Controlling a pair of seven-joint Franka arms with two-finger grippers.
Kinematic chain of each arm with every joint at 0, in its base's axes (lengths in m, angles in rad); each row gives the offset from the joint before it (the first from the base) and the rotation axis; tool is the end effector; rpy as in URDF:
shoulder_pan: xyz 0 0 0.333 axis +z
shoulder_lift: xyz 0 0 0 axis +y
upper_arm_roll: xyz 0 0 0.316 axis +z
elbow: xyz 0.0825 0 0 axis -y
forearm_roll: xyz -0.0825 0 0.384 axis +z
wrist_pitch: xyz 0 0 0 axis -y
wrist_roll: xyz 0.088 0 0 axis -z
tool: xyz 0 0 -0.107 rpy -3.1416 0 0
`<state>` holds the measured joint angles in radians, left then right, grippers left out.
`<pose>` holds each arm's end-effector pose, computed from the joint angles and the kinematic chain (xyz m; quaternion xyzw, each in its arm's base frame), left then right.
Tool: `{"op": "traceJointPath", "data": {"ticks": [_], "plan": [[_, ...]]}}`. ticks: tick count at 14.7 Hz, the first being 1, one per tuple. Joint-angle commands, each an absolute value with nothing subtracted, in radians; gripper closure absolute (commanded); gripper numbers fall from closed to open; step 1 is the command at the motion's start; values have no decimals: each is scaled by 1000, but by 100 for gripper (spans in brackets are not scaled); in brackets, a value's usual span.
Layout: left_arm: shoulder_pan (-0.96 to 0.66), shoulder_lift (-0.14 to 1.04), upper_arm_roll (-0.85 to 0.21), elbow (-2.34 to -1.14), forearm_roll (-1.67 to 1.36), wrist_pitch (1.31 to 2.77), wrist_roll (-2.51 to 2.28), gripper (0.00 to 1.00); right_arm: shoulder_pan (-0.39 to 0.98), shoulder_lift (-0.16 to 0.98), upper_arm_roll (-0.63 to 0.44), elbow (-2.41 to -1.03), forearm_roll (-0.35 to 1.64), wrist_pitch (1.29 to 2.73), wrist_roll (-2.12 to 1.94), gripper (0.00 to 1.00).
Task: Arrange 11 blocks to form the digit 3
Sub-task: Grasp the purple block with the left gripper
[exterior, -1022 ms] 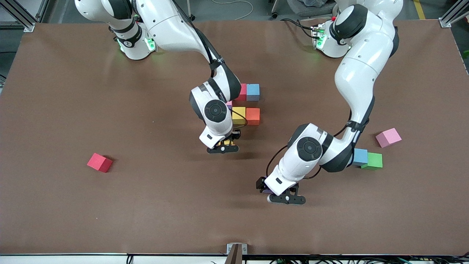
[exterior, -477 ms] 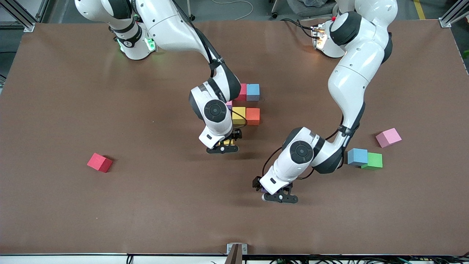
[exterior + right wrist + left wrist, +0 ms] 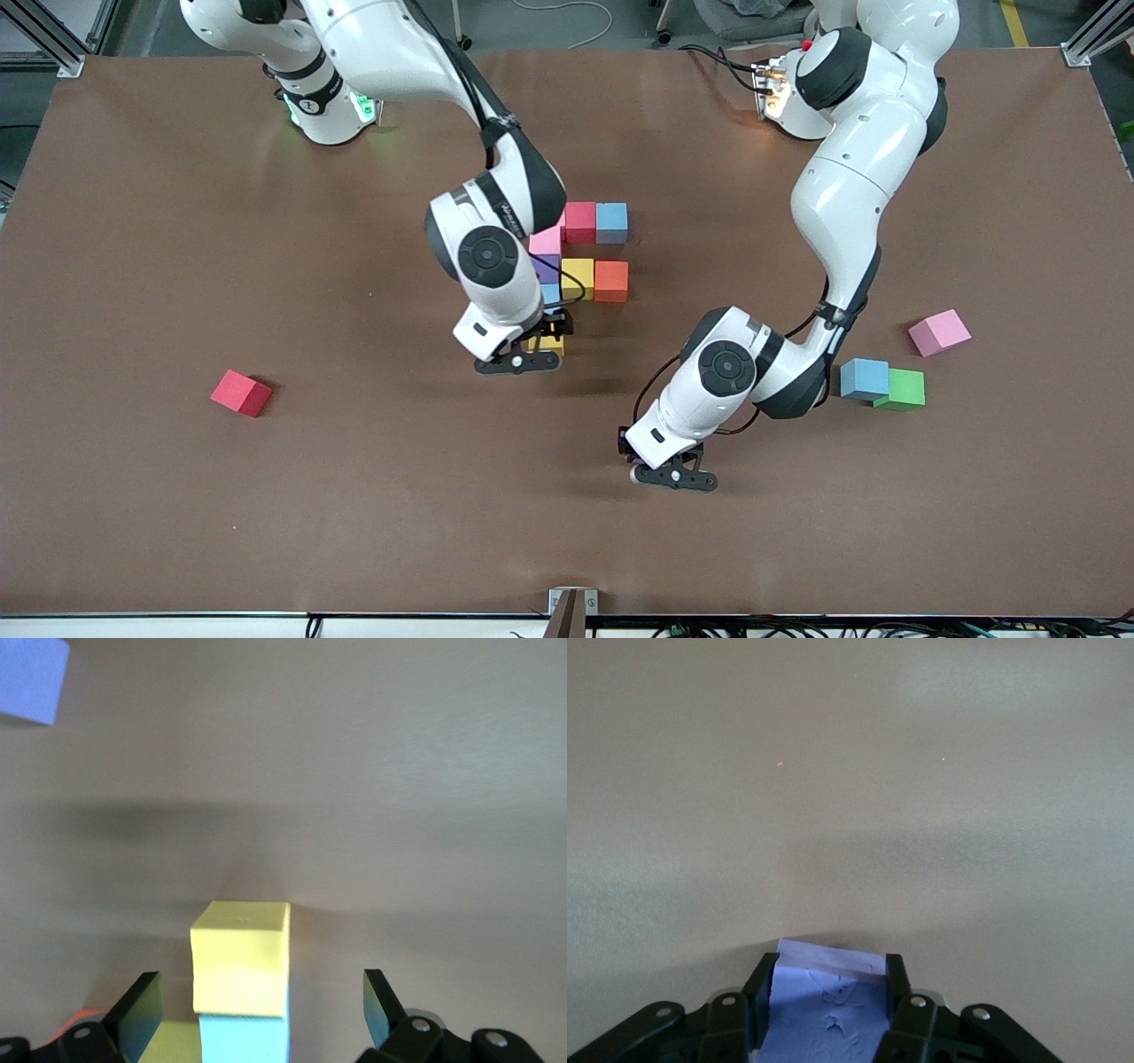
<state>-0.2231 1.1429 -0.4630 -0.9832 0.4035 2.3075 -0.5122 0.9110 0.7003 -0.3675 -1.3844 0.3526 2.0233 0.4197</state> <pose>0.7135 -0.3748 0.2116 0.9891 -0.0498 0.0980 0.0982 0.5789 0.4376 0.3157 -0.9989 -0.0224 0.0241 0.0333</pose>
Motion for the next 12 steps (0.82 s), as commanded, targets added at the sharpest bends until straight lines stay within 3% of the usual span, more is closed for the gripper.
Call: {"op": "traceJointPath", "data": {"ticks": [1,7,12], "plan": [[-236,1128,-453,-957,350,2237,-514,77,890,591,-395,-1425,351,1952,402,0],[-229,1028,-456,-991,348,2119,-769,74,882,514,-627,-1420,350,1728,374,0],[-232,927,-454,-1126,365,2059,-1248,70,882,497,-797,-1416,350,1554,103,0]]}}
